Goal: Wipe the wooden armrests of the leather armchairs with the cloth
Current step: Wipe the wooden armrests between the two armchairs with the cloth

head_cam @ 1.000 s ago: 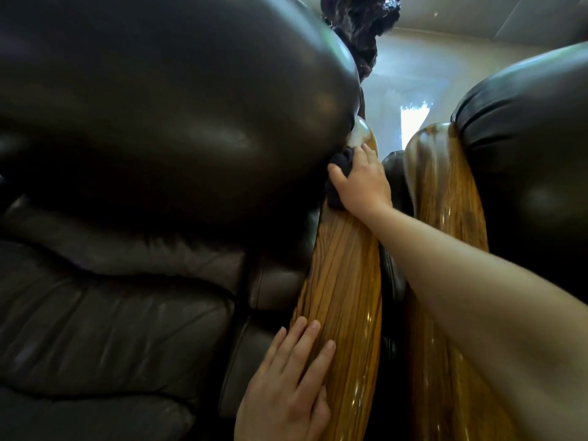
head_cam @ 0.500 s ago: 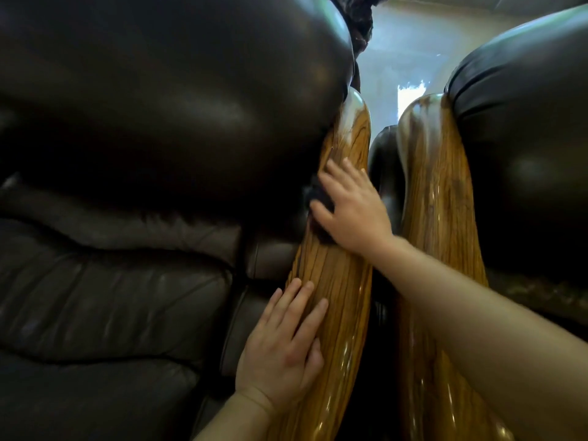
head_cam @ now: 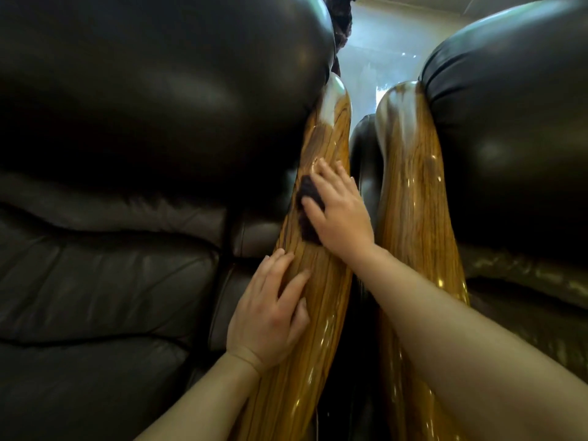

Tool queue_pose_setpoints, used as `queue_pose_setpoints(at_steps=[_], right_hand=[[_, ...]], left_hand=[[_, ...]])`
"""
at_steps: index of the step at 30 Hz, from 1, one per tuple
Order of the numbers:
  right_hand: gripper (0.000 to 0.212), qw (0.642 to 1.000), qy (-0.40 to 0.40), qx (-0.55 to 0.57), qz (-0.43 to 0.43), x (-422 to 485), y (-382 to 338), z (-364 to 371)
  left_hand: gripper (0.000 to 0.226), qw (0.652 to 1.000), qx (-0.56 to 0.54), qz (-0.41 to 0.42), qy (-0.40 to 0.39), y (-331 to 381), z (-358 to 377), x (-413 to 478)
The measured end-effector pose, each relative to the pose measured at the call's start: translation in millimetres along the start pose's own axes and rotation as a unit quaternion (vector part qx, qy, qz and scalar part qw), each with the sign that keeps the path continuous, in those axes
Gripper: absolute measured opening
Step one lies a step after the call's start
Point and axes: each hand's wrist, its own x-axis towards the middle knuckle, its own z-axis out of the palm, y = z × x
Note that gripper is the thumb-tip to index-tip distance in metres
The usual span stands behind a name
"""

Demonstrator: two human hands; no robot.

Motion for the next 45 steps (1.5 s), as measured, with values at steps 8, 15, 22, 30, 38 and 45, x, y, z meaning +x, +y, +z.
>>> queue_pose_setpoints(at_steps=[8, 15, 22, 30, 38, 45], right_hand=[[0.058, 0.995, 0.029, -0.091, -0.009, -57, -25, 16], [0.059, 0.993, -0.033, -0.097, -0.057, -59, -17, 7], [0.064, 0.982, -0.029, -0.15, -0.109, -118, -44, 25], [0.064, 0.977, -0.071, -0.156, -0.124, -101, -38, 10], [0.07, 0.982, -0.025, -0.163, -0.094, -151, -61, 40], [0.073, 0.976, -0.049, -0.172, -0.124, -198, -71, 54]], left_hand=[[0.036, 1.0, -0.014, -0.015, -0.002, 4, -11, -3], [0.06, 0.982, 0.079, 0.08, -0.151, -2, -37, -88], [0.061, 0.981, 0.093, -0.027, -0.168, 8, -41, -145], [0.064, 0.977, 0.052, -0.085, -0.19, 15, -43, -169], [0.059, 0.98, 0.018, -0.081, -0.178, 10, -42, -169], [0.045, 0.985, -0.019, -0.125, -0.116, 8, -55, -163]])
